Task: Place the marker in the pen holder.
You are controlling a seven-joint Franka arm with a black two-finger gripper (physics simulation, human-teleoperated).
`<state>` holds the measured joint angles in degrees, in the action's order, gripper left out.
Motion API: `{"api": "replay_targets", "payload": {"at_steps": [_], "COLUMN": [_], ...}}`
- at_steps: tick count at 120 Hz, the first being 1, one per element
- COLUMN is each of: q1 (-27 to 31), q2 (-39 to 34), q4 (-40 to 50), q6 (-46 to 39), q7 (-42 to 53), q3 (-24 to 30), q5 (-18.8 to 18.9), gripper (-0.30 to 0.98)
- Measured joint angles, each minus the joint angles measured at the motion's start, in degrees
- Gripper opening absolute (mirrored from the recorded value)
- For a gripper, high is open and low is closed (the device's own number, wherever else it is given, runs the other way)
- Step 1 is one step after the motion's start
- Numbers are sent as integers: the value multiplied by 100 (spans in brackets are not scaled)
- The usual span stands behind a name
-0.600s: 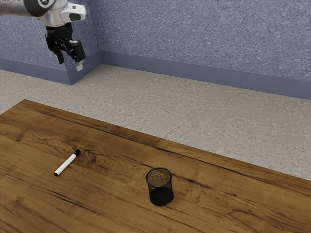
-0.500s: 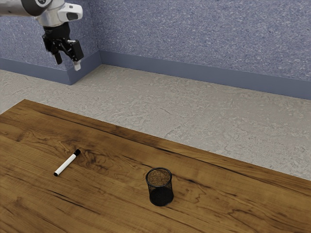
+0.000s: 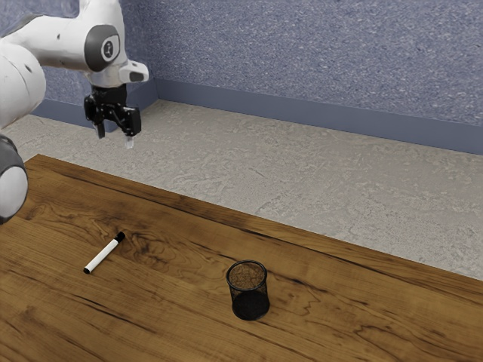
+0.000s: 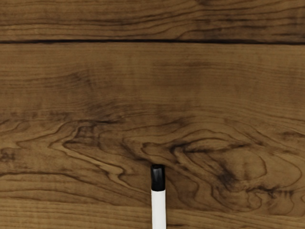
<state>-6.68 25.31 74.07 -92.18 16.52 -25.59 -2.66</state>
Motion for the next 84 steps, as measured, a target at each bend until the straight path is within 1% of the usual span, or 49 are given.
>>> {"api": "replay_targets", "payload": {"at_steps": [8, 19, 36, 62, 73, 84], "q1": [105, 252, 428, 250, 214, 104], "q2": [319, 674, 808, 641, 317, 153], "q4": [16, 80, 619, 1565, 2346, 2922], "q6": [-154, -322, -657, -1144, -1628, -2214], "q7": [-4, 37, 273, 666, 809, 926], "q3": [8, 12, 6, -41, 1, 16], "q5": [-49, -235, -455, -421, -410, -406], "gripper": [66, 66, 66, 66, 66, 66]}}
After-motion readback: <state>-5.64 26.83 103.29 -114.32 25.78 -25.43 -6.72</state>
